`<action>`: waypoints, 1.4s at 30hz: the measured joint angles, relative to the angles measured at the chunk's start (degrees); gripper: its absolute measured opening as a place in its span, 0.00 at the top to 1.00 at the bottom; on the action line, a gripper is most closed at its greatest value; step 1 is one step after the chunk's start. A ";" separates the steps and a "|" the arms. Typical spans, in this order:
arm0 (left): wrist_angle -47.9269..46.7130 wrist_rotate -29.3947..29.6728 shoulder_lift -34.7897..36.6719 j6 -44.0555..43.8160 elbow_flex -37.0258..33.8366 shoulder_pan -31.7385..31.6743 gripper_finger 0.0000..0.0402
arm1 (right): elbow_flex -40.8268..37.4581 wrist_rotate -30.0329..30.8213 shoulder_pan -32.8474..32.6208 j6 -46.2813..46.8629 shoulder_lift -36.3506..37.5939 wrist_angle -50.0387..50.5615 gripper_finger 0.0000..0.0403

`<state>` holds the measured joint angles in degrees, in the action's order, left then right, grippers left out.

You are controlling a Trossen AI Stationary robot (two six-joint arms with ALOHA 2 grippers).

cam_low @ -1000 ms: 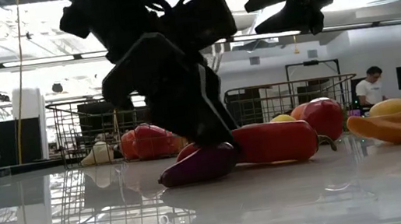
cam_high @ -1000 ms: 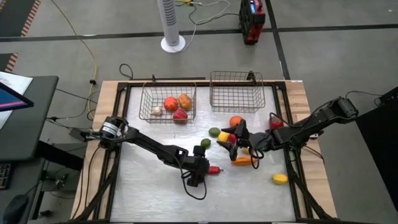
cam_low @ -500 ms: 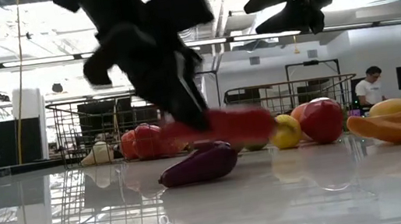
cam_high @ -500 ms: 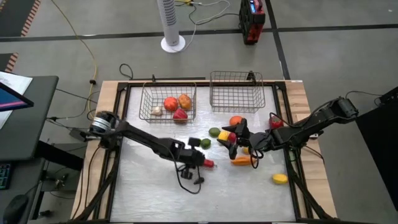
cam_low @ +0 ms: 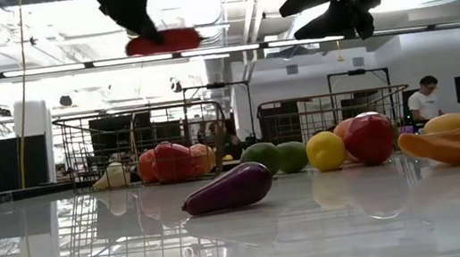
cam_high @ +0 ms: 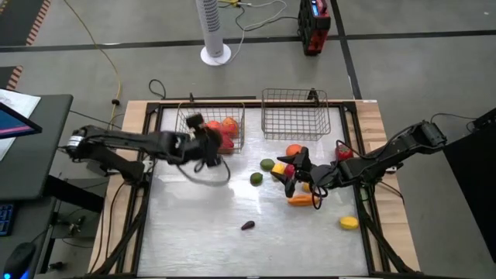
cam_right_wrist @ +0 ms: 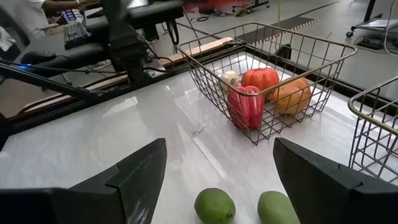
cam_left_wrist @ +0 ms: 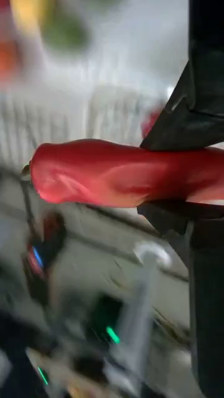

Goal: Sort produce into baskets
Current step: Put the red chili pepper into the left gold wire basket, then put the bottom green lime into the right gold wire basket

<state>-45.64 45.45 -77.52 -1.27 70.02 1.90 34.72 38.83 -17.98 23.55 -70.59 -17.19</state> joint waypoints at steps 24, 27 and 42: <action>25.37 -34.90 -6.04 1.86 -11.63 2.38 0.36 | 0.07 -2.36 -0.43 2.65 0.28 3.18 0.20; 27.95 -34.75 -9.83 1.92 -12.07 5.39 0.36 | 0.12 -3.17 -1.29 3.82 0.74 4.58 0.20; 60.22 -21.33 -12.56 12.70 -24.84 15.23 0.36 | 12.13 -11.27 2.11 4.62 -10.88 27.49 0.21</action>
<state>14.58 24.11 -90.08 11.43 45.18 17.12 46.85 27.56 -15.87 28.17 -81.46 10.30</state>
